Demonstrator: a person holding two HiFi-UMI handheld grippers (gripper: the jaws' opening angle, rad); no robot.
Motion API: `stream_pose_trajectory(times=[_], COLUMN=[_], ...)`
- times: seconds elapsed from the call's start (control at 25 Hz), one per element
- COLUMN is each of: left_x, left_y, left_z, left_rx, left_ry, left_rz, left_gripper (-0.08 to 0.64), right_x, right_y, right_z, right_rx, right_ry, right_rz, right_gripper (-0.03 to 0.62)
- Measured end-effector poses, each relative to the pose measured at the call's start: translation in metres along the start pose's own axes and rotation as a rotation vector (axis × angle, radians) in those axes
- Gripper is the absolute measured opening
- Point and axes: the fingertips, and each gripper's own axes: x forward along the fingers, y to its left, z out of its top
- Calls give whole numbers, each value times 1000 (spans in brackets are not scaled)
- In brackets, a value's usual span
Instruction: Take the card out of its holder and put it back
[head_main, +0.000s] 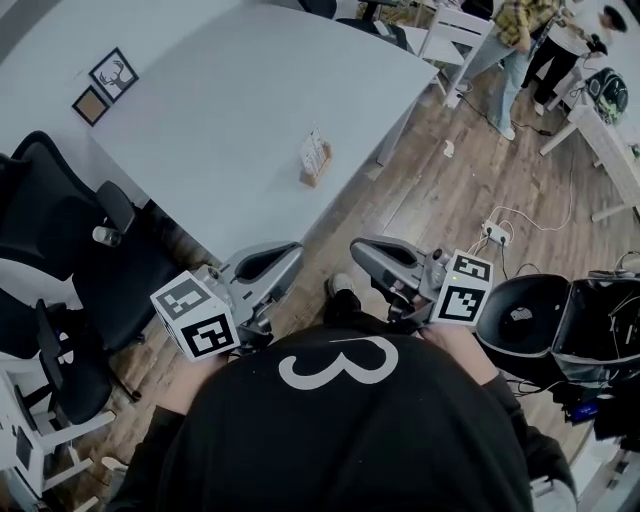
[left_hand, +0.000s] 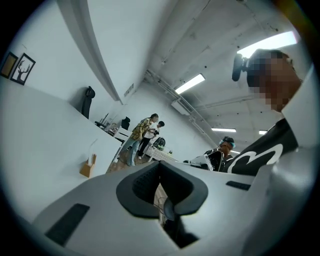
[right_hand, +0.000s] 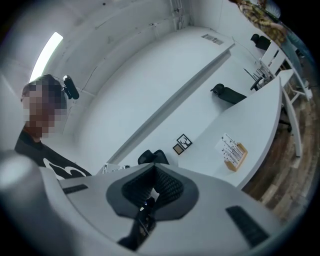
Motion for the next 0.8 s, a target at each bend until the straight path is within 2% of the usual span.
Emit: stream_pose_trajectory(times=[0.16, 0.36, 0.52, 0.8], left_x=[-13, -21, -25, -30], left_y=[-15, -22, -19, -22], left_z=[-18, -36, -38, -38], left_rx=[6, -21, -41, -18], left_ry=[18, 26, 22, 36], left_rz=[-41, -44, -40, -37], left_gripper=[14, 14, 14, 14], right_x=[0, -6, -2, 4], right_y=[17, 29, 29, 36], right_z=[-19, -38, -42, -47], right_rx=[-38, -34, -25, -34], right_ry=[22, 31, 43, 57], right_rz=[-17, -16, -13, -2], right_gripper=[9, 9, 9, 9])
